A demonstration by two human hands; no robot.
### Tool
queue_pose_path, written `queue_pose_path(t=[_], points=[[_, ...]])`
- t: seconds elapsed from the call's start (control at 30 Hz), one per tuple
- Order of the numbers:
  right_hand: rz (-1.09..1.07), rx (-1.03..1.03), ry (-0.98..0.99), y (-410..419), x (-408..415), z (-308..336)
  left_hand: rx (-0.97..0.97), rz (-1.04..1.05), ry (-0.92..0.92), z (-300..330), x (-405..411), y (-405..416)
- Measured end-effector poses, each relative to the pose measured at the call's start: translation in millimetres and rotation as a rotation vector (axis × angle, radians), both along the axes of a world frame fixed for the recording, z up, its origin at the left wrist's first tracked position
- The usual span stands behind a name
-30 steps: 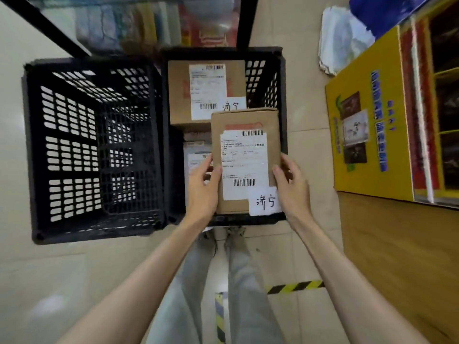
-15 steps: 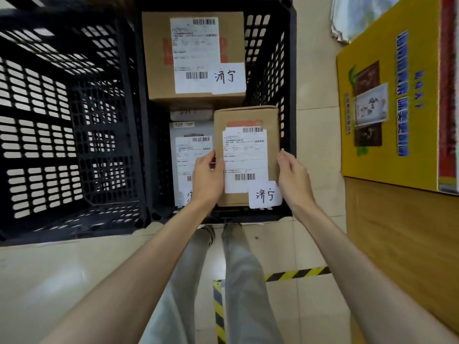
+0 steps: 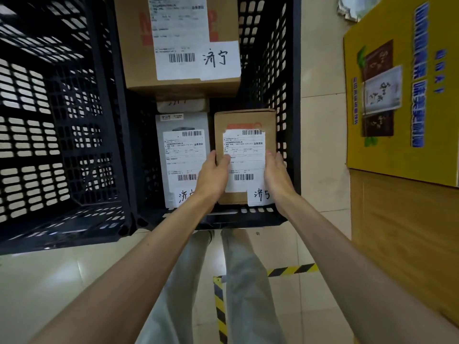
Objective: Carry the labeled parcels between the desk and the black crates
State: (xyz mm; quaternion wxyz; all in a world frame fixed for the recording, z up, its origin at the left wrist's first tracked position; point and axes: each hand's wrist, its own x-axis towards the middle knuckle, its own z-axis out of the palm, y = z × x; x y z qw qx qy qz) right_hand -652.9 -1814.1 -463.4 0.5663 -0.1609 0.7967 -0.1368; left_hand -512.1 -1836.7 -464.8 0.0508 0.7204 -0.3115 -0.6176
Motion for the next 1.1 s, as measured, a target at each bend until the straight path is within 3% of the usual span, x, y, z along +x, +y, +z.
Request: queue_pose_path(t=[0.3, 0.47, 0.6, 0.73, 0.87, 1.1], points=[[0.026, 0.024, 0.053, -2.7, 1.8, -19.7, 0.035, -0.002, -0.008, -10.4, -14.6, -12.5], [0.123, -0.040, 0.127, 3.4, 4.7, -7.1, -0.057, -0.038, -0.002, 11.4, -14.4, 1.6], [0.198, -0.089, 0.108, 10.2, 1.0, 0.4, -0.193, -0.195, -0.033, 17.8, -4.4, 13.9], [0.436, -0.194, 0.159, 14.9, -2.7, -1.4, -0.301, -0.469, -0.046, 10.8, 10.5, 19.6], [0.613, -0.221, 0.186, 20.8, -0.3, -16.7, -0.245, -0.627, -0.035, 4.9, 9.5, 16.4], [0.607, -0.210, 0.175, 32.6, 0.8, -45.0, -0.124, -0.593, -0.045, -27.1, 5.5, 19.9]])
